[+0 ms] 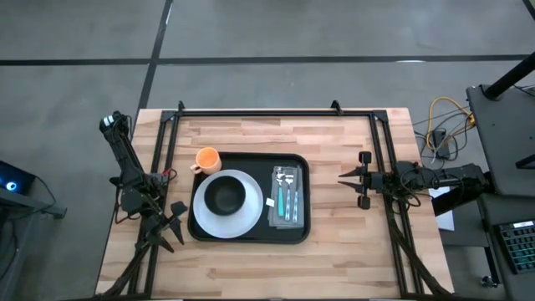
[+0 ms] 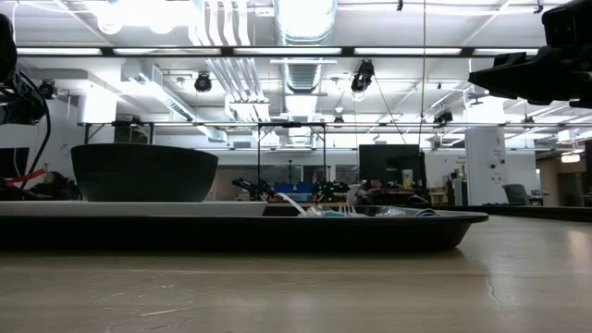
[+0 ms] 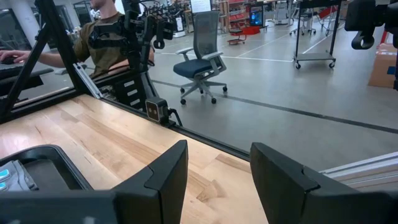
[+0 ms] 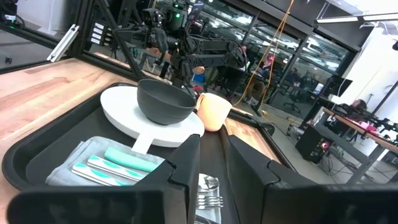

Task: Set up tray
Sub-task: Return to Home Position

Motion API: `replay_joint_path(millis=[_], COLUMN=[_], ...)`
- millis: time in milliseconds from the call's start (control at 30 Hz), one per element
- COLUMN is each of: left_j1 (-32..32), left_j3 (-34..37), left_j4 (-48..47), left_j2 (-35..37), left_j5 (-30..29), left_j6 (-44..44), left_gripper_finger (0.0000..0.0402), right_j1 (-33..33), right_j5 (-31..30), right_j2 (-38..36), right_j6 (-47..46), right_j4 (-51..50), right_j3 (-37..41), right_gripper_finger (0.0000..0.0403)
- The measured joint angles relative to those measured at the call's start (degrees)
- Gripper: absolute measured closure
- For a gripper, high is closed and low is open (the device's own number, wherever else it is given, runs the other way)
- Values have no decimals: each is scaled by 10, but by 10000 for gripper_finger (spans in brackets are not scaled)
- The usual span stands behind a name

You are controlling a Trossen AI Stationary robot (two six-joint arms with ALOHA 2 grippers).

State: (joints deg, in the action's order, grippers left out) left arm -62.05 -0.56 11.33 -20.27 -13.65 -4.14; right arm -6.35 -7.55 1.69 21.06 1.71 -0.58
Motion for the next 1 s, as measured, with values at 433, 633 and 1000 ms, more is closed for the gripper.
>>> replay_joint_path(millis=[433, 633, 1000], left_j1=[0, 0, 0], left_j3=[0, 0, 0], left_j4=[0, 0, 0], left_j2=[0, 0, 0], left_j5=[0, 0, 0], left_j6=[0, 0, 0], left_gripper_finger=[246, 246, 246], right_j1=[0, 0, 0], right_j5=[0, 0, 0], right_j2=[0, 0, 0], right_j6=[0, 0, 0], right_j4=[0, 0, 0], right_j3=[0, 0, 0], right_gripper_finger=[318, 325, 331])
